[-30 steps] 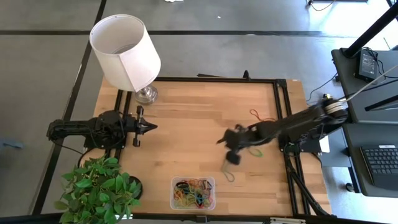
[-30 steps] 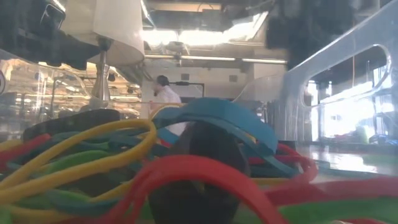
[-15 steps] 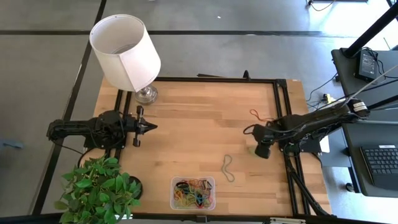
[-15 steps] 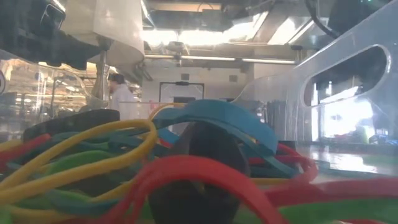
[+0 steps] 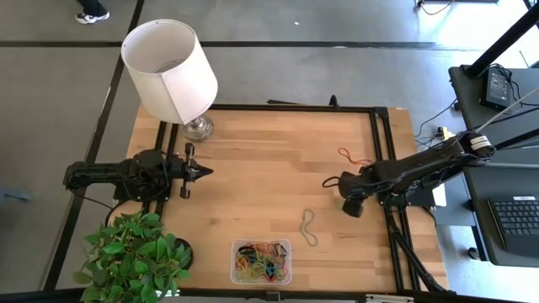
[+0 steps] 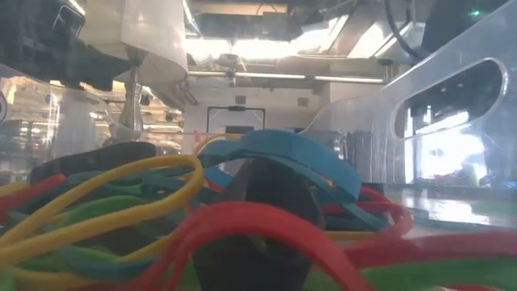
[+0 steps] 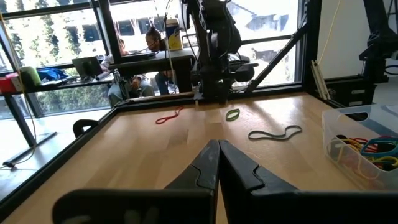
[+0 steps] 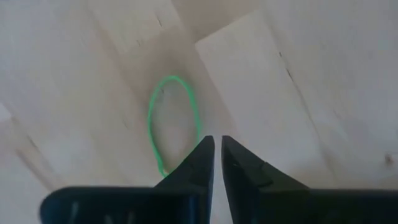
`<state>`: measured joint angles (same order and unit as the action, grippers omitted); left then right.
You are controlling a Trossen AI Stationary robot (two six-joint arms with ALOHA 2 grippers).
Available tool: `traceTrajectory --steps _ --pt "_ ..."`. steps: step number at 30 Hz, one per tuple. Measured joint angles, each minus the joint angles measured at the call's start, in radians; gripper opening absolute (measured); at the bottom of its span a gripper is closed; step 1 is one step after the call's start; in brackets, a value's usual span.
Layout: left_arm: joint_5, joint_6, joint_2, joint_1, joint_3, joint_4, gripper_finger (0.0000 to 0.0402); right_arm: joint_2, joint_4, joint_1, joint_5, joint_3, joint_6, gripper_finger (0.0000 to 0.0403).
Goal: Pick and place rubber bands into bin
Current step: Put the green rubber band into the transparent bin
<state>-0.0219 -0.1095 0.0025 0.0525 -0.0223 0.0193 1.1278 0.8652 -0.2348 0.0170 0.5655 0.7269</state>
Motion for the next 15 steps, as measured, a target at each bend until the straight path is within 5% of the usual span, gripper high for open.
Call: traceTrajectory --steps 8,15 --pt "0.0 0.0 0.0 0.0 0.0 0.0 0.0004 0.084 -0.103 -0.004 -0.004 0.0 0.068 0.0042" --pt "0.0 0.001 0.0 0.0 0.0 0.0 0.0005 0.217 -0.116 -0.033 -0.003 0.0 0.099 0.0091"
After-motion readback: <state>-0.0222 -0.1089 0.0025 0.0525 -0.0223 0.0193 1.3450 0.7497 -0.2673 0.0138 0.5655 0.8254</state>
